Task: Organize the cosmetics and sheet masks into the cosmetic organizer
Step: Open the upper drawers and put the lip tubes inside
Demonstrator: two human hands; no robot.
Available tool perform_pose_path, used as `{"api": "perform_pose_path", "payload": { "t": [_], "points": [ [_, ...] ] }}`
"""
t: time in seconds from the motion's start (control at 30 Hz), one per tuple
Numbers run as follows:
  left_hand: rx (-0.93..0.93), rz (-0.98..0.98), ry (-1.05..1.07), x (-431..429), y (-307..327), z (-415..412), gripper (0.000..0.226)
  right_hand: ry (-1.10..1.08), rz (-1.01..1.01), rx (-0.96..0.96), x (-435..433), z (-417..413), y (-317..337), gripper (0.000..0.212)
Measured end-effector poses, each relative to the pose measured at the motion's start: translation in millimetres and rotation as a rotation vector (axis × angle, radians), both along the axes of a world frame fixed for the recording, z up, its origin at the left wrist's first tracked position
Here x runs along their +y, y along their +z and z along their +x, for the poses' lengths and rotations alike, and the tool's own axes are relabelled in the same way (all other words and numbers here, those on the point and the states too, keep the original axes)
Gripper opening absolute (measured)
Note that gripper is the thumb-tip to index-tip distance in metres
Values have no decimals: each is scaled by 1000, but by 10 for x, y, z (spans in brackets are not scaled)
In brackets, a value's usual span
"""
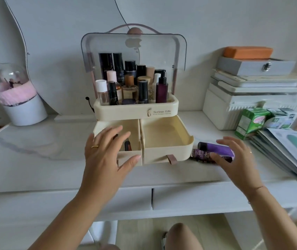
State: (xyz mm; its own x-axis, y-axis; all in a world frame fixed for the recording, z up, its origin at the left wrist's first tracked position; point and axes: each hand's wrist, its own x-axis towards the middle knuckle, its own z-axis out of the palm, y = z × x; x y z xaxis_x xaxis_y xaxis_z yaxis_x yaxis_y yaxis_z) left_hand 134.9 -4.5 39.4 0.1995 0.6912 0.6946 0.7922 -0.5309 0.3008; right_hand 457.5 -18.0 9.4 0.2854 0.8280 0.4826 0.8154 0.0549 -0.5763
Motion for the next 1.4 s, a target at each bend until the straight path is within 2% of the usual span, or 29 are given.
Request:
{"api": "perform_pose_path", "payload": {
  "t": [0.13, 0.23, 0.3, 0.43, 0.57, 0.63, 0.73, 0.8, 0.97, 1.07, 1.13, 1.2, 1.27, 1.3, 1.4],
  "points": [
    [34, -39, -94, 28, 71, 217, 40, -2, -156, -100, -59, 311, -88, 31],
    [-17, -76, -104, 72, 43, 327, 19, 63, -160, -72, -123, 377, -182, 30],
    [-60, -74, -111, 87, 20, 366, 13, 93, -121, -11, -157, 384, -219, 26],
    [-70, -58, -120, 90, -5, 372, 12, 133, 56, 194, -281, 306, -197, 26],
    [-44, -55, -106, 71, 6, 328, 20, 36, 335, 200, -431, 191, 81, 25],
    [-42, -49, -96, 56, 24, 318, 23, -11, 493, 284, -475, 69, 270, 24],
    [-38, -44, -85, 42, 48, 326, 24, 55, 621, 306, -418, -278, 521, 26],
    [-43, -51, -87, 30, 57, 334, 23, 173, 543, 245, -267, -555, 639, 27],
    [-44, -96, -106, 11, 76, 280, 24, 252, 103, -46, 203, -1080, 725, 26],
    [-48, -93, -135, 7, 92, 241, 23, 297, 52, -147, 313, -1238, 675, 27],
    [-56, -93, -145, 8, 97, 225, 22, 324, 110, -44, 290, -1216, 618, 26],
    [-57, -94, -160, 14, 87, 213, 22, 245, 267, 75, 235, -1043, 540, 18],
    [-51, -87, -176, 26, 69, 206, 21, 68, 345, 102, 209, -703, 389, 10],
    [-49, -82, -180, 34, 60, 204, 21, -25, 290, 90, 215, -491, 284, 10],
    [-46, -66, -183, 57, 41, 215, 19, -171, -168, 5, 216, 28, -37, 37]
  ]
}}
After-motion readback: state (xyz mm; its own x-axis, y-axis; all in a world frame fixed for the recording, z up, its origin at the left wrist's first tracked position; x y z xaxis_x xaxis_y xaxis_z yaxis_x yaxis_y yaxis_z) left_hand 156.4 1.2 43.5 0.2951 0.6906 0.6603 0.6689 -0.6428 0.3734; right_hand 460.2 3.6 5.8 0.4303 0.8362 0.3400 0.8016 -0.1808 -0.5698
